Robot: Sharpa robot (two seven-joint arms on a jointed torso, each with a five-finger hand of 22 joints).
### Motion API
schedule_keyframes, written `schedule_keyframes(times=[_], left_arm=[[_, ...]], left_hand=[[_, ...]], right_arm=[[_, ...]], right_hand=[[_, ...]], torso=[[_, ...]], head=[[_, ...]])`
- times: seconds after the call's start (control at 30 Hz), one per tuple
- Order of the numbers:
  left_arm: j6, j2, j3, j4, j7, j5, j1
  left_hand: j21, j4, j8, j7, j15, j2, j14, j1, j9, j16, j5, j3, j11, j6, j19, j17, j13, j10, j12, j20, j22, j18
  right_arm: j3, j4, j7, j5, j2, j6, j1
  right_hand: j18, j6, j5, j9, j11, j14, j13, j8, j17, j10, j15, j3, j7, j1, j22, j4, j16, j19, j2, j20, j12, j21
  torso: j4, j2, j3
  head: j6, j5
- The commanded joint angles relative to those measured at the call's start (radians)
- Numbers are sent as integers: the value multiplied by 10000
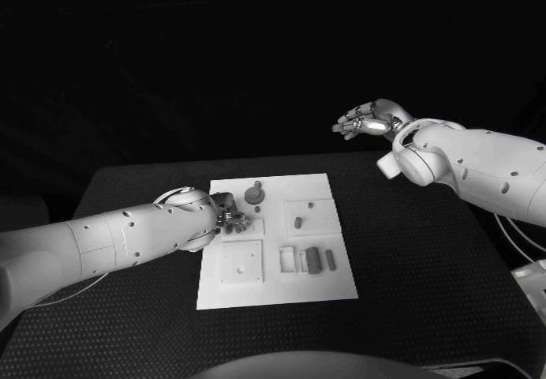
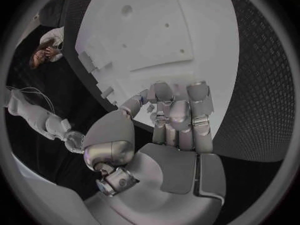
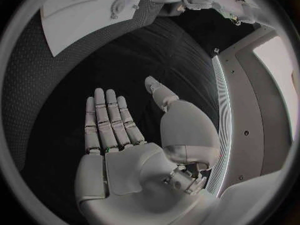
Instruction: Assemble the parts on the task board
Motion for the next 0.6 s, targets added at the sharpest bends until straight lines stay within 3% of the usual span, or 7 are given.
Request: schedule_keyframes(times=[0.03,0.07,0.13,0.27,0.37,0.6], left_arm=[[-718,-28,5,47,320,248,-3],[-839,-41,5,52,348,243,-4],[-989,-68,6,62,384,218,-4],[-1014,-114,7,87,386,141,-6],[-875,-123,8,96,368,112,-7],[-497,-69,7,57,299,100,-7]], left_hand=[[21,-518,-51,68,-70,961,-33,840,-25,71,-176,495,6,-30,35,-16,-16,28,46,-162,207,184],[22,-515,-75,73,-67,972,-35,842,-38,76,-284,520,10,-42,32,-21,-20,27,53,-167,205,188],[14,-403,-147,80,-66,849,-38,964,-86,88,-943,844,16,-56,32,-38,-37,32,72,-174,192,195],[29,-367,-252,111,-45,849,-29,939,-153,119,-1266,985,37,-104,57,-49,-49,38,100,-181,197,196],[37,-375,-331,132,-30,862,-29,929,-220,135,-1480,1036,54,-143,65,-57,-55,36,119,-190,200,202],[39,-379,-359,140,-24,855,-28,924,-248,141,-1535,1052,60,-149,64,-61,-57,35,126,-191,200,203]], right_arm=[[5,-3,94,2,-12,149,-9],[5,-5,94,2,-15,149,-11],[5,-2,92,5,-25,146,-13],[5,-2,91,6,-29,145,-16],[5,-2,90,6,-30,150,-18],[5,-9,87,9,-27,157,-24]], right_hand=[[-165,-51,3,-16,17,-71,-17,53,18,-16,-29,-60,559,89,16,-5,-67,-85,18,-15,8,-61],[-165,-51,3,-17,17,-71,-18,53,20,-16,-29,-61,559,87,17,-3,-68,-86,17,-15,9,-62],[-166,-51,2,-18,17,-71,-21,53,22,-16,-28,-63,559,84,19,2,-70,-86,19,-14,10,-64],[-167,-52,2,-21,17,-72,-27,54,28,-16,-27,-68,559,74,25,14,-75,-86,20,-13,12,-68],[-167,-53,2,-23,17,-73,-30,55,31,-17,-27,-70,559,71,27,17,-77,-87,19,-14,13,-71],[-168,-54,3,-27,17,-74,-38,56,39,-17,-27,-73,559,66,34,27,-83,-88,18,-15,16,-76]], torso=[[1,3,-1],[1,2,-1],[2,2,-3],[2,2,1],[2,2,-1],[1,1,0]], head=[[-11,-14],[-12,-16],[-11,-24],[-11,-19],[-15,-24],[-25,-26]])
